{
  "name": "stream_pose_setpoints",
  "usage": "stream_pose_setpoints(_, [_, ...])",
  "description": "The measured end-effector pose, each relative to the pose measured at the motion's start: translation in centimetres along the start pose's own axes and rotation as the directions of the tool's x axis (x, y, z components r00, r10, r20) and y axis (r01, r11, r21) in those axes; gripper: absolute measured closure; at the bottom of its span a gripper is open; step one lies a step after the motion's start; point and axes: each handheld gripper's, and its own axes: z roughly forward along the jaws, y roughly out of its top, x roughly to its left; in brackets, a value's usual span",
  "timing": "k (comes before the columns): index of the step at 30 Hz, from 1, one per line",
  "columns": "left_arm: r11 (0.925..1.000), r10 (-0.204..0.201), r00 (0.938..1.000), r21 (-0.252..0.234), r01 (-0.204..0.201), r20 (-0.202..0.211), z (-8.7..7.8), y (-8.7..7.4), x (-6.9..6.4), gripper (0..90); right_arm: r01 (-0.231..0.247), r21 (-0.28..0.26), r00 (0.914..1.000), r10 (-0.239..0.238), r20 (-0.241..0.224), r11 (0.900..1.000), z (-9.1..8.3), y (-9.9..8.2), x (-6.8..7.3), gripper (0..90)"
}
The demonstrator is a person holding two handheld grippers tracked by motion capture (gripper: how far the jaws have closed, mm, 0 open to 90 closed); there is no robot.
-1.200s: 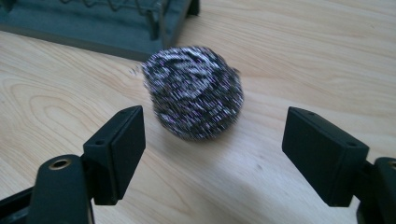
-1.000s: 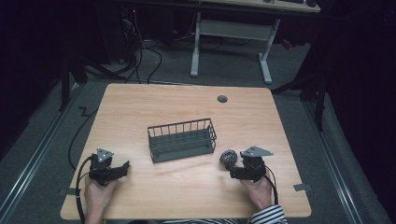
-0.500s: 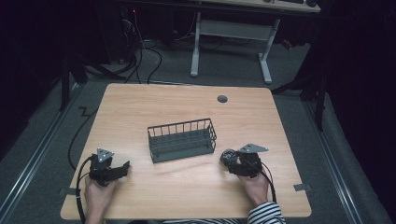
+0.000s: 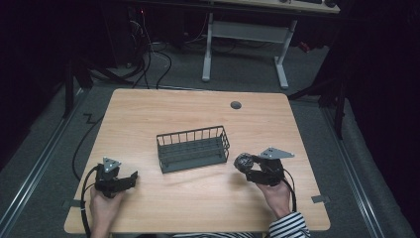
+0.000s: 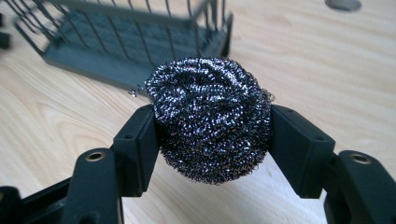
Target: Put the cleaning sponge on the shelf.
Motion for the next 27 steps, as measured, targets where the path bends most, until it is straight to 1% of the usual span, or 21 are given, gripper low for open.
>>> stream_pose_setpoints(4, [1.0, 0.0, 1.0, 0.0, 0.0, 0.0, 0.0, 0.0, 0.0, 17.8, 0.016, -0.023, 0.9994, -0.017, -0.03, 0.9996, -0.6, 1.6, 0.3, 37.5])
stream_pose_setpoints(8, [1.0, 0.0, 1.0, 0.0, 0.0, 0.0, 0.0, 0.0, 0.0, 17.8, 0.016, -0.054, 0.9973, -0.02, -0.071, 0.9984, -1.2, 3.5, 0.4, 38.0])
stream_pose_setpoints(11, [1.0, -0.001, 1.0, -0.001, 0.001, 0.0, 0.0, 0.0, 0.0, 17.8, 0.027, -0.064, 0.9952, -0.033, -0.092, 0.9976, -1.1, 5.1, 0.6, 38.0])
stream_pose_setpoints(14, [1.0, -0.001, 1.0, -0.001, 0.001, 0.0, 0.0, 0.0, 0.0, 17.7, 0.048, -0.068, 0.9931, -0.055, -0.104, 0.9965, -0.7, 6.7, 1.0, 38.2])
stream_pose_setpoints(17, [1.0, -0.001, 1.0, -0.001, 0.001, 0.0, 0.0, 0.0, 0.0, 17.7, 0.068, -0.047, 0.9896, -0.073, -0.124, 0.9966, 0.4, 8.1, 1.7, 38.2])
stream_pose_setpoints(21, [1.0, -0.001, 1.0, -0.001, 0.001, 0.001, 0.0, 0.0, 0.0, 17.7, 0.089, -0.008, 0.9849, -0.089, -0.149, 0.996, 2.9, 9.5, 2.6, 38.1])
stream_pose_setpoints(23, [1.0, -0.001, 1.0, -0.001, 0.001, 0.0, 0.0, 0.0, 0.0, 17.7, 0.085, 0.015, 0.9851, -0.082, -0.151, 0.9963, 4.2, 10.1, 2.9, 38.1])
stream_pose_setpoints(24, [1.0, -0.001, 1.0, -0.001, 0.001, 0.0, 0.0, 0.0, 0.0, 17.7, 0.085, 0.015, 0.9851, -0.082, -0.151, 0.9963, 4.2, 10.1, 2.9, 38.1])
stream_pose_setpoints(25, [1.0, -0.001, 1.0, -0.001, 0.001, 0.001, 0.0, 0.0, 0.0, 17.7, 0.087, 0.041, 0.9855, -0.08, -0.15, 0.9954, 5.4, 10.5, 3.1, 38.0])
stream_pose_setpoints(27, [1.0, -0.001, 1.0, 0.0, 0.001, 0.001, 0.0, 0.0, 0.0, 17.7, 0.089, 0.061, 0.986, -0.079, -0.147, 0.9942, 6.5, 10.8, 3.3, 38.0])
